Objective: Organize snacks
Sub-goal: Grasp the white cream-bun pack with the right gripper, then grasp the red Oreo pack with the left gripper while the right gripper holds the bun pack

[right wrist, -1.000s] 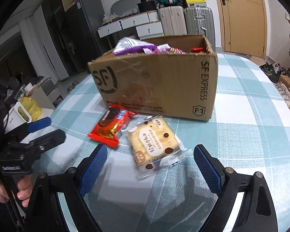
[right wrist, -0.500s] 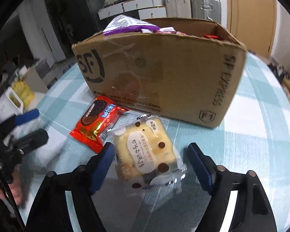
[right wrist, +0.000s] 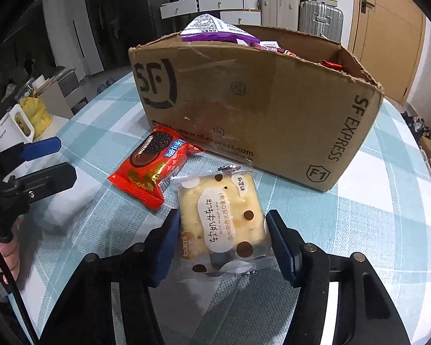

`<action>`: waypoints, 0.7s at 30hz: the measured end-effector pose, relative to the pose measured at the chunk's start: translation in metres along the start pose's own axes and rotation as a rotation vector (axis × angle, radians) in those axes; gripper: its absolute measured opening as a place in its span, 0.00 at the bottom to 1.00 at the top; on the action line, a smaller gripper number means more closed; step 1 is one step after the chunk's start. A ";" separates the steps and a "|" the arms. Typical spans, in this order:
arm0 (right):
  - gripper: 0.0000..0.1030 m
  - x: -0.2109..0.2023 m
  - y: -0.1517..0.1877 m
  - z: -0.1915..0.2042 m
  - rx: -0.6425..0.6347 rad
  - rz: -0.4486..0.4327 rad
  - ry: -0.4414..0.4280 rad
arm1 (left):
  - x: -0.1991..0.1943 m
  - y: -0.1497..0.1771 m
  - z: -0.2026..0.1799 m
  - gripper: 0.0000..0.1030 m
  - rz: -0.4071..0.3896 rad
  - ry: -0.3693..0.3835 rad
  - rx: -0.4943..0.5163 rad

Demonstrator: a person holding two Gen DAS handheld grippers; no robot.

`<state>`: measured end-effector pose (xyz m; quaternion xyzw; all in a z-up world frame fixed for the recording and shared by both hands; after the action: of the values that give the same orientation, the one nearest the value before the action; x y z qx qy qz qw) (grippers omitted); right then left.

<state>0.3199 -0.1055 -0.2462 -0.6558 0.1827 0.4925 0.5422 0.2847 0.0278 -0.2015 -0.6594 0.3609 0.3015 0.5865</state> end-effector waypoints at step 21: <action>0.59 -0.039 0.036 -0.021 0.158 -0.081 -0.093 | 0.015 -0.018 -0.033 0.99 0.039 0.015 0.037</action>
<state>0.2844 -0.1482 -0.2339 -0.5944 0.1689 0.4841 0.6195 0.3067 -0.0063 -0.1996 -0.6434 0.3838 0.3012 0.5899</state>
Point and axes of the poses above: each gripper's, at about its wrist camera, not at the fingertips, and x roughly the way its jaws point, z to its left, y to its underside, the point moved 9 cm from there along x, roughly the way its jaws point, and after that the axes turned 8 degrees about z, right-handed, at the moved point
